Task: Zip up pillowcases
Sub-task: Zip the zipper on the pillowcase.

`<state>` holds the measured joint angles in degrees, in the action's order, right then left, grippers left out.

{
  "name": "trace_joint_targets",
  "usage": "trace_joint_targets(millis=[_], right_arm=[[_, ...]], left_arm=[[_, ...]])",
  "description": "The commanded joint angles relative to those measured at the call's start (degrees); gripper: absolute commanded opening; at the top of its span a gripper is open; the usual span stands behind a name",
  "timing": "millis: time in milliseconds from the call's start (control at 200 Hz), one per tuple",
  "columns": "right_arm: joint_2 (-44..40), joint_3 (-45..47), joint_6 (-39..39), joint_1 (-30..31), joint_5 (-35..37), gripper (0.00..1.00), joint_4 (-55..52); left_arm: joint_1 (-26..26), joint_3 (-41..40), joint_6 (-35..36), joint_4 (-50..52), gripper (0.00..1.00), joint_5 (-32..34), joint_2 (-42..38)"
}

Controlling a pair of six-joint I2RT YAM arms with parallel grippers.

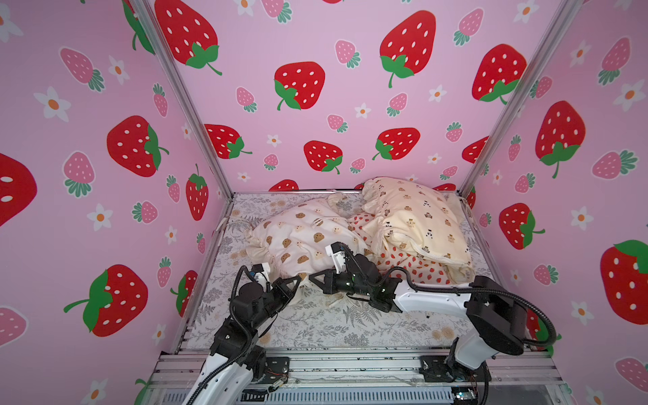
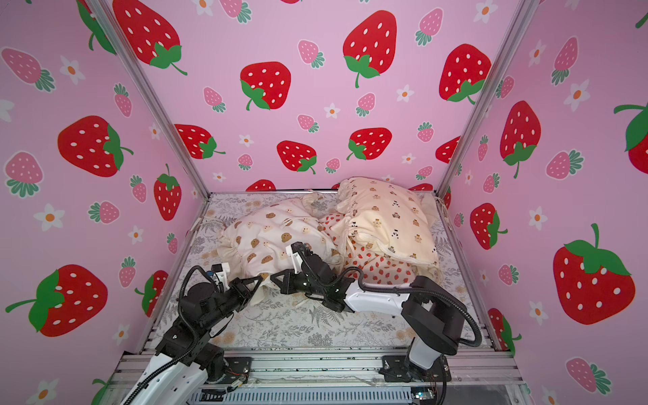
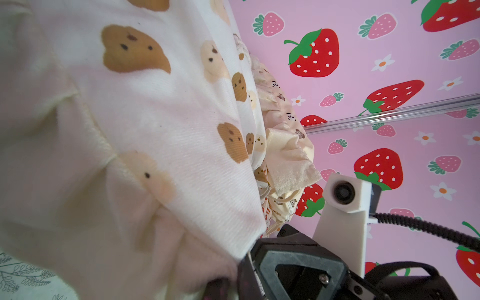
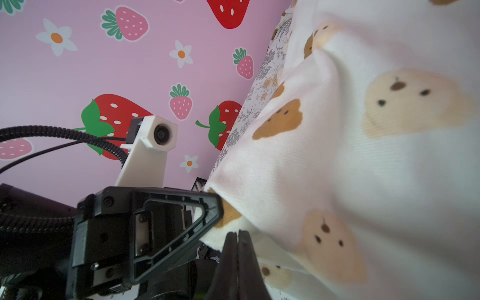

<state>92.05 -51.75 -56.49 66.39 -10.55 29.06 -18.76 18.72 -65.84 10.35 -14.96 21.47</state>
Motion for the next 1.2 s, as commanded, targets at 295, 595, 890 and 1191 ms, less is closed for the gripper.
trace_joint_targets(millis=[295, 595, 890, 1191], right_arm=[[-3.1, -5.5, 6.3, 2.2, 14.7, 0.0, -15.0], [-3.3, -7.1, 9.3, 2.3, 21.6, 0.0, -19.2], [-0.4, -11.5, 13.5, 2.3, 25.3, 0.0, -21.1], [2.6, -15.3, 14.4, 1.0, 27.3, 0.0, -24.3]], left_arm=[[0.2, 8.6, -3.8, 8.0, 0.0, 5.3, -0.5], [2.3, 17.9, 0.7, 18.5, 0.0, 9.1, 4.1], [17.1, 25.9, 9.0, 23.4, 0.0, 0.9, 12.5], [32.2, 24.5, 10.9, 21.2, 0.0, -9.0, 14.6]])
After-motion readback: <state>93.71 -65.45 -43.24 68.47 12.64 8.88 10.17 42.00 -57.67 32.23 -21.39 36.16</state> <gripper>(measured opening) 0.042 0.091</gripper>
